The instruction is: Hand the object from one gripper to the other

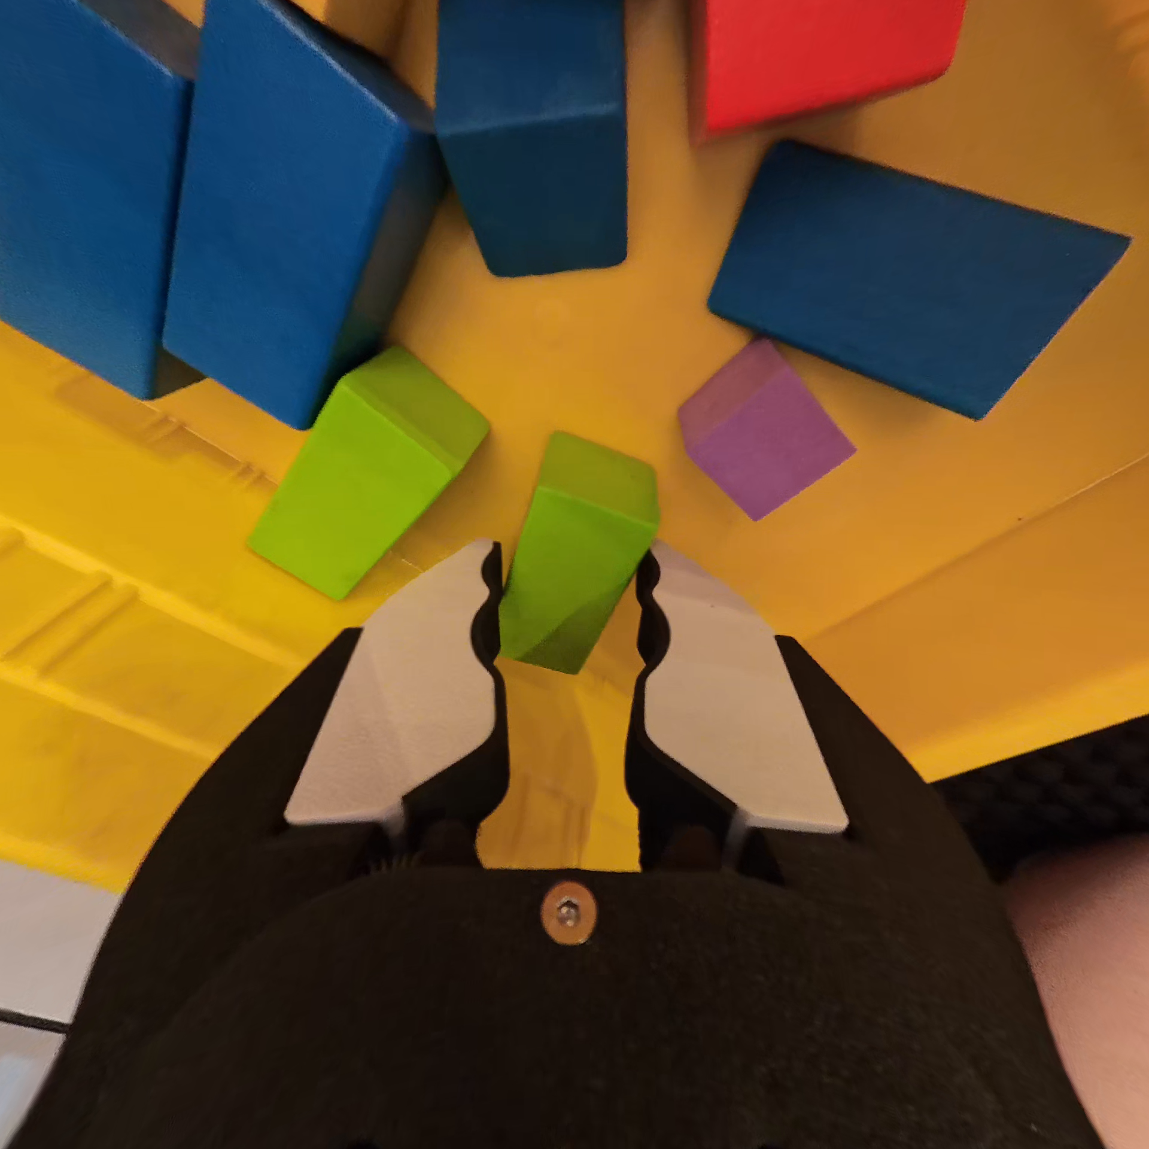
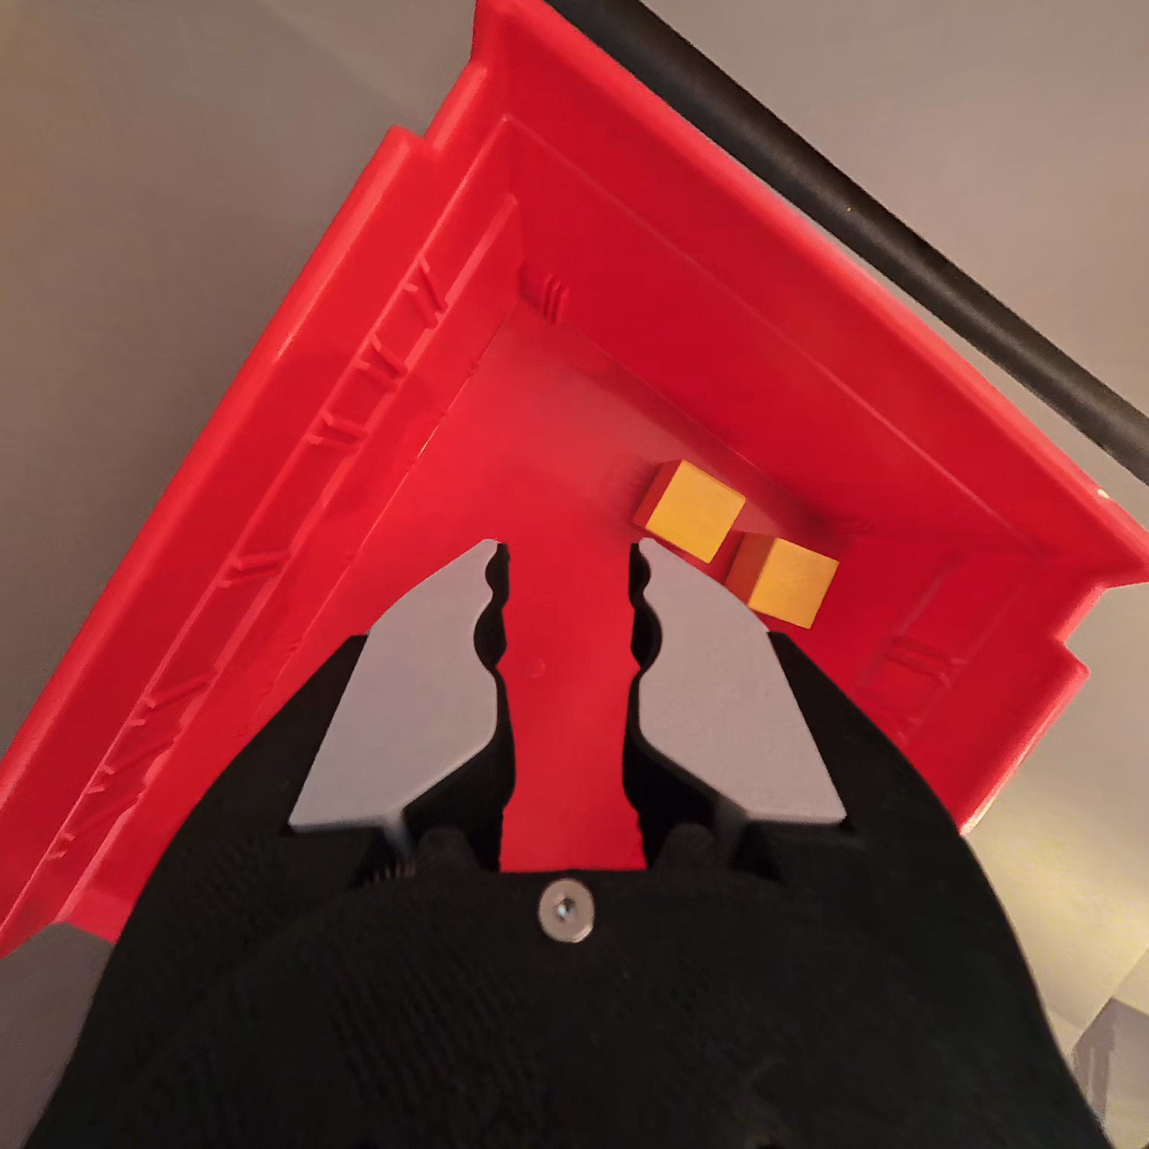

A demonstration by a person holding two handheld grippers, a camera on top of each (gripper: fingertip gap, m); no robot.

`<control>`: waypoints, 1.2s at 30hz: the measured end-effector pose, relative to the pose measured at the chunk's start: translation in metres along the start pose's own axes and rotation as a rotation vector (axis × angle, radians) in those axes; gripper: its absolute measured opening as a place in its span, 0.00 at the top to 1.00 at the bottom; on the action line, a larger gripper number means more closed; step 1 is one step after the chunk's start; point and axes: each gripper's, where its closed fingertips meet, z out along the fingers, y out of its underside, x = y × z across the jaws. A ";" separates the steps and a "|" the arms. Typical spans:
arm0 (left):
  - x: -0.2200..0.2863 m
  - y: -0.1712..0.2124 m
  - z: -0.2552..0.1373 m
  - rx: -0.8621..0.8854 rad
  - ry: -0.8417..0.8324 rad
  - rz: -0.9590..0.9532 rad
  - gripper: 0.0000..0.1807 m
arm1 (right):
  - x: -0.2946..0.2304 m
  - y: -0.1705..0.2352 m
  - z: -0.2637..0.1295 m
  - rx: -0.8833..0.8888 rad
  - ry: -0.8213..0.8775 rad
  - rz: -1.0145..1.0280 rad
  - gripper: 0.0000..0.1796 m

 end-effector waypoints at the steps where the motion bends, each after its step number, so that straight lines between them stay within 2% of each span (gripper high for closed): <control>1: 0.000 0.000 0.001 0.000 0.001 0.007 0.78 | 0.000 -0.001 -0.001 0.008 0.005 -0.004 0.79; 6: 0.006 -0.002 -0.003 0.014 0.018 0.028 0.79 | 0.000 -0.003 -0.003 0.021 0.005 -0.009 0.80; 14: 0.015 -0.015 -0.034 0.166 0.022 0.065 0.79 | 0.001 -0.006 -0.007 0.041 0.015 -0.011 0.80; 17: 0.011 -0.022 -0.059 0.292 -0.025 0.061 0.79 | 0.000 -0.011 -0.013 0.070 0.020 -0.019 0.80; 21: 0.014 -0.042 -0.101 0.543 -0.038 0.081 0.79 | -0.008 -0.029 -0.028 0.176 0.023 -0.052 0.81; 26: 0.030 -0.070 -0.153 0.840 -0.006 0.159 0.80 | -0.051 -0.070 -0.064 0.430 -0.029 -0.208 0.81; 30: 0.060 -0.097 -0.196 1.081 0.124 0.243 0.80 | -0.139 -0.100 -0.108 0.712 -0.300 -0.376 0.80; 32: 0.080 -0.109 -0.215 1.185 0.255 0.283 0.80 | -0.184 -0.104 -0.126 0.829 -0.434 -0.464 0.77; 34: 0.097 -0.118 -0.233 1.264 0.415 0.293 0.80 | -0.218 -0.103 -0.139 0.930 -0.486 -0.573 0.70; 36: 0.113 -0.125 -0.244 1.274 0.600 0.280 0.80 | -0.243 -0.099 -0.149 1.050 -0.443 -0.715 0.64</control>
